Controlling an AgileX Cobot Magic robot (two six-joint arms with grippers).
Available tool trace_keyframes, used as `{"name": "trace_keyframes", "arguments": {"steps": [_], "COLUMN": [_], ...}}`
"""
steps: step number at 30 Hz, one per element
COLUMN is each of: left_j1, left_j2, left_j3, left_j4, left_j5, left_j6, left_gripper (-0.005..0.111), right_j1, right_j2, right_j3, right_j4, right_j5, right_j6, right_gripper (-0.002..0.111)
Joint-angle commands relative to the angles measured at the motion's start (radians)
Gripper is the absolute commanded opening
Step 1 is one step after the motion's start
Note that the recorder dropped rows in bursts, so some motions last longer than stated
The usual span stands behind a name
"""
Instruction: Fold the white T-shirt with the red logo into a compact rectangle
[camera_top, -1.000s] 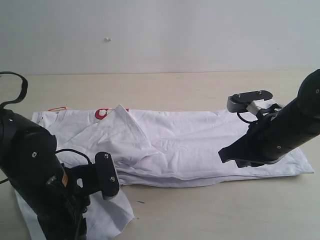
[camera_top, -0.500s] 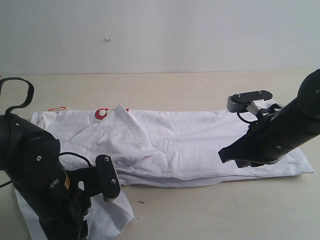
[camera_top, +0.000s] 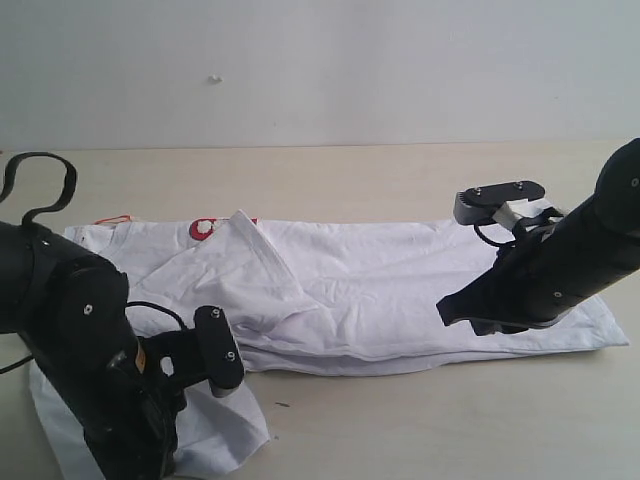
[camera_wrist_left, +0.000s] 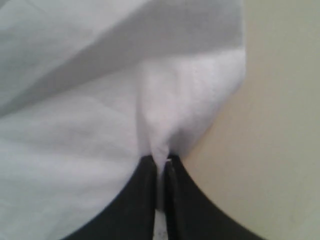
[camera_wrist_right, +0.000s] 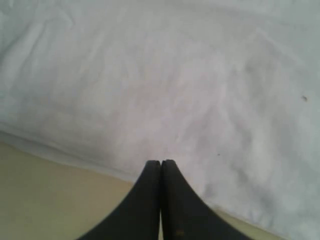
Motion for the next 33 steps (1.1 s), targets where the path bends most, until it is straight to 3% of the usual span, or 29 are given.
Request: {"name": "trace_keyframes", "arguments": {"steps": [1,6,14,17,22,33], "left_j1": [-0.007,-0.003,0.02,0.084,0.134,0.158], "left_j2": [-0.021,-0.057,-0.053,-0.051,-0.042,0.142], "left_j3": [-0.033,-0.16,-0.28,-0.313,-0.322,-0.369], "left_j4": [-0.041,0.004,0.207,0.21,0.21,0.217], "left_j5": [0.103,0.188,0.17,0.05,-0.118,-0.408], "left_j6": [0.048,0.181,0.258,0.314,0.391,0.395], "left_gripper": [0.0,0.0,0.0,0.0,0.0,0.0], "right_j1": [-0.003,-0.003,-0.003,-0.003,-0.003,-0.003], "right_j2": [-0.008,-0.008,-0.008,-0.008,-0.008,-0.008], "right_j3": [0.005,0.005,0.005,0.005,0.005,0.005], "right_j4": [0.003,0.003,0.003,0.003,0.003,0.003], "right_j5": [-0.005,-0.001,-0.001,-0.001,-0.003,-0.003], "right_j6": [-0.004,-0.004,-0.004,-0.004,-0.004,-0.004], "right_gripper": [0.0,0.0,0.0,0.0,0.0,0.0]}}
